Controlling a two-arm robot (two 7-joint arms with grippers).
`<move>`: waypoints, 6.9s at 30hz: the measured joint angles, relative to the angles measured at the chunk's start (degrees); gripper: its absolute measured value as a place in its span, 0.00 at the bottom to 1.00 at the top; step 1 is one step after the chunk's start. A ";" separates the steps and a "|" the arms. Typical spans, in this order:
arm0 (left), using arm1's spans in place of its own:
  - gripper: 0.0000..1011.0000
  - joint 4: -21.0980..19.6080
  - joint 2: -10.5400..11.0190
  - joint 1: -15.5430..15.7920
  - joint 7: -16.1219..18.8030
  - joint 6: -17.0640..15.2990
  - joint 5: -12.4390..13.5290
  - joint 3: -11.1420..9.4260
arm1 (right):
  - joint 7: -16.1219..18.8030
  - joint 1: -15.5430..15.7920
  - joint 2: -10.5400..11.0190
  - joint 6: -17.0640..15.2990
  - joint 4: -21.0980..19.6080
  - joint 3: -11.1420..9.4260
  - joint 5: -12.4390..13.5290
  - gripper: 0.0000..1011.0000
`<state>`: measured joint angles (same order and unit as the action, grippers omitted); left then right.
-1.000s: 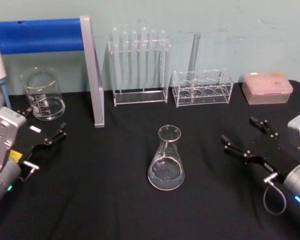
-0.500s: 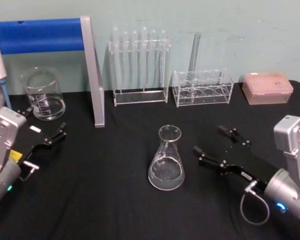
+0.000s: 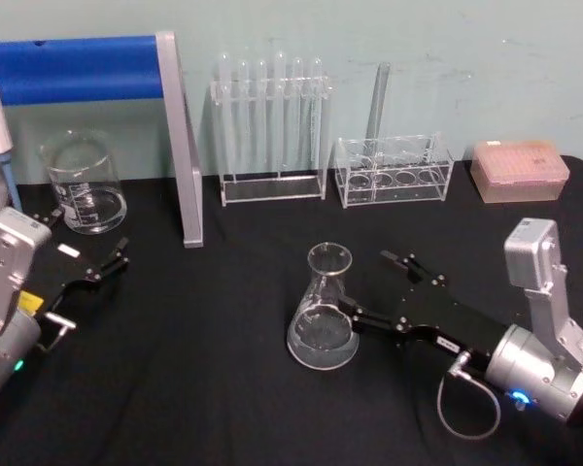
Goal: Grasp the erlenmeyer flask with one hand, shake it three times, then place it back.
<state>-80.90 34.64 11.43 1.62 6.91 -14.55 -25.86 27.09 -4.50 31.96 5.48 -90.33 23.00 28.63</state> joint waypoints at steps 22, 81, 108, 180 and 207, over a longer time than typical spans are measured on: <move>0.99 0.00 0.00 0.00 0.00 0.00 0.00 0.00 | 3.22 -5.35 -5.14 -1.69 5.22 1.97 -3.28 0.99; 0.99 0.00 0.00 0.00 0.00 0.00 0.00 0.00 | 3.24 -7.25 -7.57 -1.27 8.03 2.19 -4.11 0.45; 0.99 0.00 0.00 0.00 0.00 0.00 0.00 0.00 | -1.26 -3.94 -5.55 -3.75 -2.12 -1.97 -4.29 0.45; 0.99 0.00 0.00 0.00 0.00 0.00 0.00 0.00 | -5.06 -4.35 -9.40 -4.81 -3.01 1.67 -7.84 0.45; 0.99 0.00 0.00 0.00 0.00 0.00 0.00 0.00 | -15.74 -2.61 -12.82 -5.10 0.35 -12.53 -10.33 0.45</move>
<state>-80.90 34.65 11.43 1.62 6.91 -14.55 -25.86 11.36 -7.11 19.15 0.38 -89.98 10.48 18.30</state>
